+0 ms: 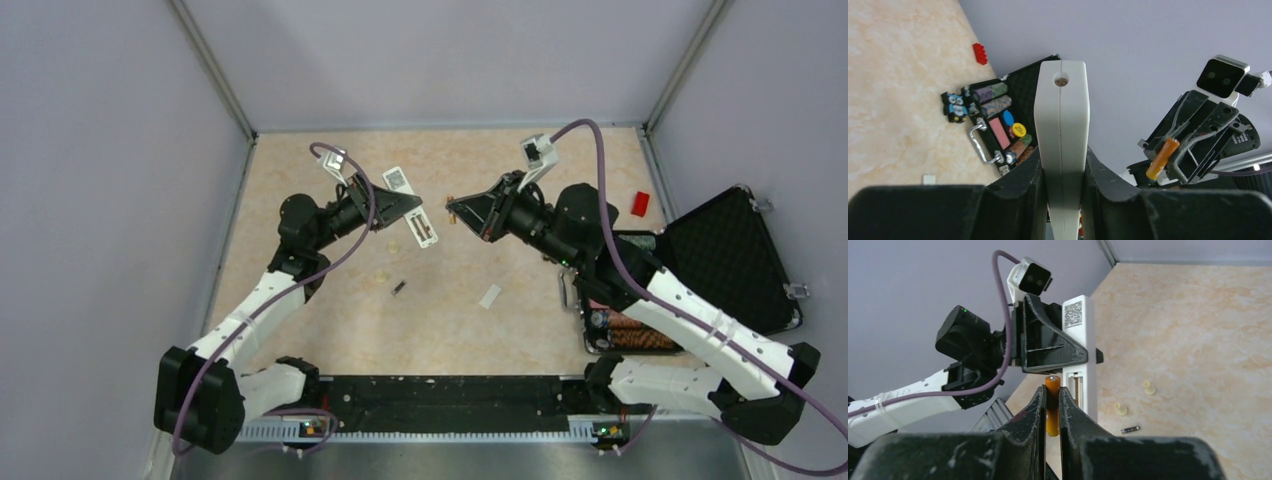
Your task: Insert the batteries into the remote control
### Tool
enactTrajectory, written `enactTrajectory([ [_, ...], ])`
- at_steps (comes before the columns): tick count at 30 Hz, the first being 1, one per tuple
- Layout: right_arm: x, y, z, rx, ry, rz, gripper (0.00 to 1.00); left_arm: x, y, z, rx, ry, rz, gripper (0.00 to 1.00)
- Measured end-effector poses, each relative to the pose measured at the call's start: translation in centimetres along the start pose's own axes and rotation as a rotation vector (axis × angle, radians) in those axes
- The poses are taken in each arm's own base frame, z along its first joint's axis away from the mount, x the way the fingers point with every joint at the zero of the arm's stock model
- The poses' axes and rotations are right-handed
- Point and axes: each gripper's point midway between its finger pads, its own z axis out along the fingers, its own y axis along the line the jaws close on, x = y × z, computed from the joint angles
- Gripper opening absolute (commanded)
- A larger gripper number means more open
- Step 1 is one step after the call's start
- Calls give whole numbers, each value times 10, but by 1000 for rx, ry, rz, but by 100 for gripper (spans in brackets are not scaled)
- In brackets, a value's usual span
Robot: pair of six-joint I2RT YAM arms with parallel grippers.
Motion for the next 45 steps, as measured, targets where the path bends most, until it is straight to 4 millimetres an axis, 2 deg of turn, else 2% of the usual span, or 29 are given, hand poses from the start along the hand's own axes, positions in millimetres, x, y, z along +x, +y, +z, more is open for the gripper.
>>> enactTrajectory([
  [3, 1, 15, 10, -14, 13, -39, 3, -3, -10, 6, 62, -1, -29, 0],
  [6, 10, 29, 21, -16, 41, -93, 3, -3, -22, 9, 115, 2, -52, 0],
  [12, 29, 26, 34, 36, 75, -190, 3, -2, -40, 8, 176, 4, -84, 0],
  [23, 35, 25, 44, 72, 87, -306, 5, -2, -49, 4, 180, -2, -115, 0],
  [30, 40, 23, 49, 83, 97, -371, 8, -3, -46, 4, 163, -6, -132, 0],
  [45, 45, 24, 47, 83, 128, -347, 15, -1, -46, 1, 144, -14, -131, 0],
])
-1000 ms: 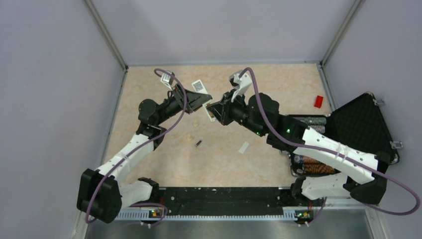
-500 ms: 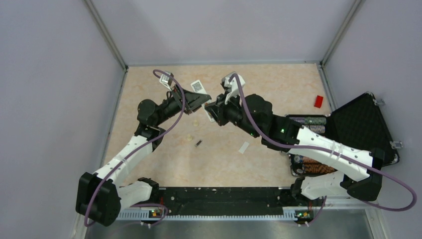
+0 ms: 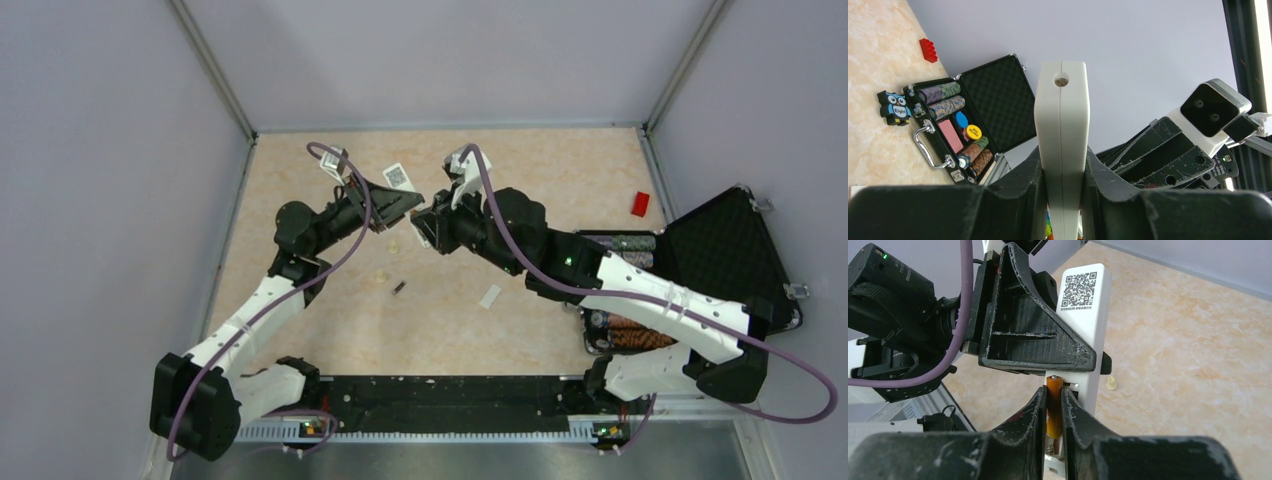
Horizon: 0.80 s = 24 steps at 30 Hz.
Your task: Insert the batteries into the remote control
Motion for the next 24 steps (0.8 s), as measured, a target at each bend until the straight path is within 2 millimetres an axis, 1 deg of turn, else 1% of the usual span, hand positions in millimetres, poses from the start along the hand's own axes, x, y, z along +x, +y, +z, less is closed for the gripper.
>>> enactTrajectory([
  [12, 11, 0, 2, 3, 45, -7, 15, -1, 9, -2, -46, -15, 17, 0],
  [15, 11, 0, 1, 2, 52, -9, 14, 0, 9, -3, -49, -16, 21, 0],
  [24, 9, 0, 4, 13, 21, 32, 7, -1, 7, -3, -46, -20, 26, 0],
])
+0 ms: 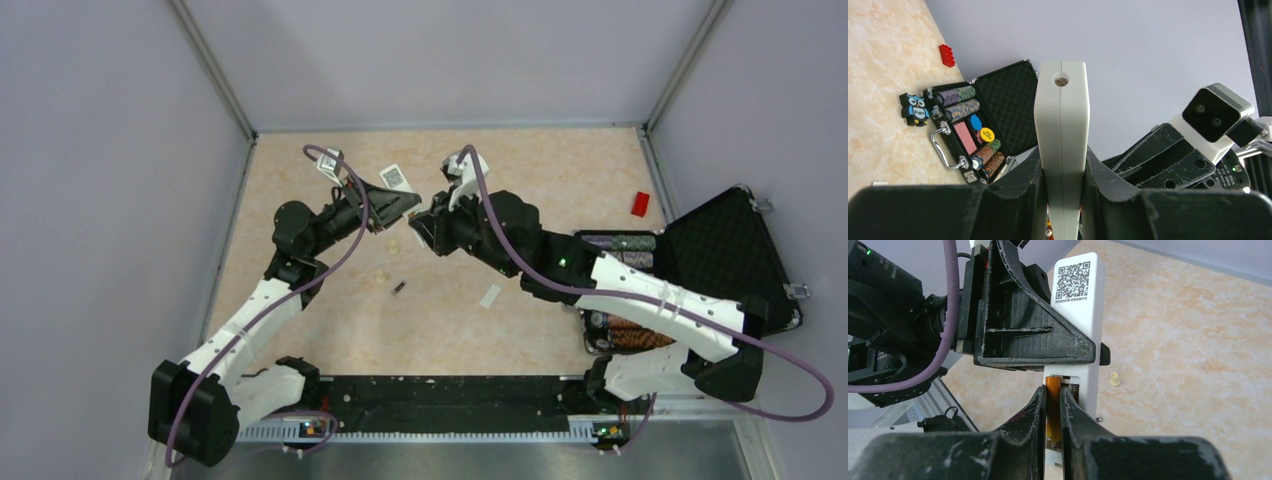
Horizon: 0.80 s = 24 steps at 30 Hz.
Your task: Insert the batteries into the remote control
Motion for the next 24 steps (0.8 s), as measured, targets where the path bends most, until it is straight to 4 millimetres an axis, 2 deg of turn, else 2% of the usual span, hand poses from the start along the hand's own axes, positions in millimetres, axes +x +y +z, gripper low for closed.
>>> enactTrajectory([
  [6, -1, -2, -1, -5, -56, 26, 7, 0, 1, 0, -5, -1, -4, 0],
  [14, -15, 1, -1, -22, -123, 33, 8, 0, -2, -1, -1, -4, -17, 0],
  [19, -8, 1, 2, -26, -118, 27, 8, -2, -3, -1, 0, -16, -36, 0],
  [24, -10, 1, 2, -31, -130, 23, 9, -4, -4, 0, 0, -23, -58, 0],
])
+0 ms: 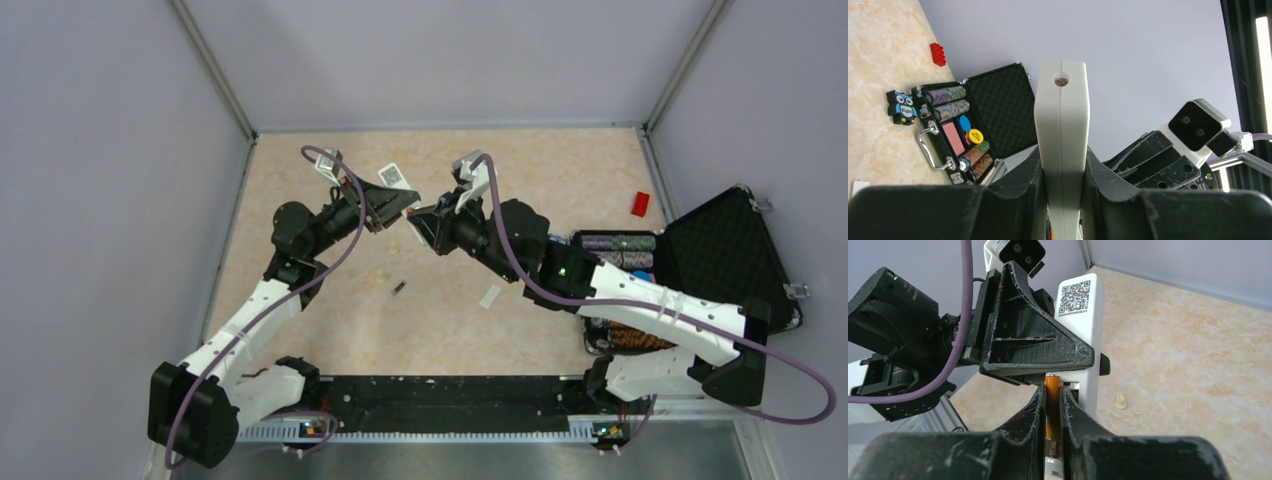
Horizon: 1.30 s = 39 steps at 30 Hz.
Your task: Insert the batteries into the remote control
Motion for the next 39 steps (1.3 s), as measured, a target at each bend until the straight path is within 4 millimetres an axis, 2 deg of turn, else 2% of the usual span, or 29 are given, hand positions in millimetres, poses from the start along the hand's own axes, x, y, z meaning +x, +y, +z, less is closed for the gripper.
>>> enactTrajectory([
  [8, -1, 1, -1, -6, -3, -6, 12, -1, -2, 0, 9, -6, -5, 0],
  [15, 5, -1, -2, 1, 25, -15, 11, -2, 3, 0, -2, -15, -2, 0],
  [27, 6, 1, -1, -3, 34, 0, 30, -4, 5, 0, -9, -32, -3, 0],
  [39, 4, 2, -1, 8, 42, 20, 36, -5, 8, 0, -17, -40, -6, 0],
])
